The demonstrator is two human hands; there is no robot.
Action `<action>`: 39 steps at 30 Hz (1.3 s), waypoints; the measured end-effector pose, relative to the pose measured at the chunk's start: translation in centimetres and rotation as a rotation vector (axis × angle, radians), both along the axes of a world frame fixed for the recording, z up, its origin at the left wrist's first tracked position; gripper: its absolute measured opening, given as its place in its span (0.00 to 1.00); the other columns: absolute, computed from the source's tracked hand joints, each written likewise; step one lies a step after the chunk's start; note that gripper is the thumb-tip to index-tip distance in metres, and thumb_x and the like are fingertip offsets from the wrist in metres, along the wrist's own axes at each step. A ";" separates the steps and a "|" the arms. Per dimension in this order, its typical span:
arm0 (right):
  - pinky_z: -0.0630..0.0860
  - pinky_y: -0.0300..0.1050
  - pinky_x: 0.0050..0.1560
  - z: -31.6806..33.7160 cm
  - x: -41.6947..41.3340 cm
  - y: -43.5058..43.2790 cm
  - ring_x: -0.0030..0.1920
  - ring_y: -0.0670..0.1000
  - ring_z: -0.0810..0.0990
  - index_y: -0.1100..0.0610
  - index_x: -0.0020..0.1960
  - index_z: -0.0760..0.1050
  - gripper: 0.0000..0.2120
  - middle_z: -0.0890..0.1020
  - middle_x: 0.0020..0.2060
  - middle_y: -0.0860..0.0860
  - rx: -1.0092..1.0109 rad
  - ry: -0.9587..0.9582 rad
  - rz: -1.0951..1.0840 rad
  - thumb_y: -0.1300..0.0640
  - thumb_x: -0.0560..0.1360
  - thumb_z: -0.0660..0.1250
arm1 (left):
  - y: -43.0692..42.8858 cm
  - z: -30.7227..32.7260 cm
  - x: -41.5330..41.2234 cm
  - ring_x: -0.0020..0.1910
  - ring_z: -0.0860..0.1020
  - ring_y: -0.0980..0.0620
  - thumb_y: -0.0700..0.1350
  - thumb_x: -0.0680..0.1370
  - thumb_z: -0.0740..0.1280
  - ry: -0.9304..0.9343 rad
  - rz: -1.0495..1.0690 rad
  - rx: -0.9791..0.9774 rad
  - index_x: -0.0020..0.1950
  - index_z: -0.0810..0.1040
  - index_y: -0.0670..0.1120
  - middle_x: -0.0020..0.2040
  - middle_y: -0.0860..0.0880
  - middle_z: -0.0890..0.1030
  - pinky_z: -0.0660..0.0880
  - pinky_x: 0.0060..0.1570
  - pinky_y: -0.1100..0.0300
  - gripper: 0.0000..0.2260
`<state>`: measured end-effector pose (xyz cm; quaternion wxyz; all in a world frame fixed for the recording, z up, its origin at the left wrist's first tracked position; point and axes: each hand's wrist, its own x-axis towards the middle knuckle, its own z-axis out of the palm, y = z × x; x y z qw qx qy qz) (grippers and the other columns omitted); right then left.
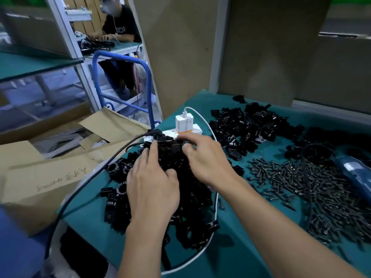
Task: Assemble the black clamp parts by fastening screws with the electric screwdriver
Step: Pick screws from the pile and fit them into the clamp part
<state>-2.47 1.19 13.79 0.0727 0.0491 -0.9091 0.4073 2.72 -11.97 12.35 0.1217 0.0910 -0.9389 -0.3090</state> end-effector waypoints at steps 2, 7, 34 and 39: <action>0.71 0.31 0.45 0.2 0.5 2.1 0.53 0.44 0.80 0.42 0.64 0.81 0.19 0.84 0.59 0.41 -0.019 0.025 -0.065 0.58 0.79 0.63 | 0.3 0.0 0.1 0.80 0.63 0.49 0.47 0.81 0.64 0.051 0.068 -0.016 0.83 0.61 0.51 0.81 0.50 0.67 0.57 0.81 0.46 0.30; 0.72 0.28 0.36 0.2 0.4 8.9 0.33 0.35 0.79 0.41 0.59 0.83 0.17 0.85 0.52 0.39 -0.068 0.078 -0.274 0.60 0.78 0.65 | 6.7 0.6 1.4 0.76 0.69 0.45 0.46 0.77 0.65 0.377 -0.070 -0.053 0.73 0.76 0.46 0.75 0.46 0.75 0.59 0.79 0.45 0.23; 0.70 0.44 0.44 -3.2 -9.1 22.6 0.53 0.56 0.76 0.49 0.64 0.71 0.23 0.75 0.58 0.51 0.460 -0.085 -0.178 0.69 0.74 0.66 | 24.7 -6.2 -6.0 0.72 0.66 0.56 0.39 0.77 0.67 -0.013 -0.467 0.078 0.68 0.79 0.49 0.66 0.57 0.77 0.61 0.76 0.60 0.19; 0.65 0.45 0.29 -3.0 -8.2 22.5 0.34 0.53 0.73 0.52 0.65 0.72 0.23 0.74 0.38 0.52 0.589 -0.157 -0.236 0.70 0.74 0.62 | 24.4 -5.8 -6.2 0.60 0.73 0.53 0.39 0.77 0.66 -0.023 -0.460 0.108 0.63 0.82 0.51 0.49 0.63 0.74 0.69 0.63 0.59 0.16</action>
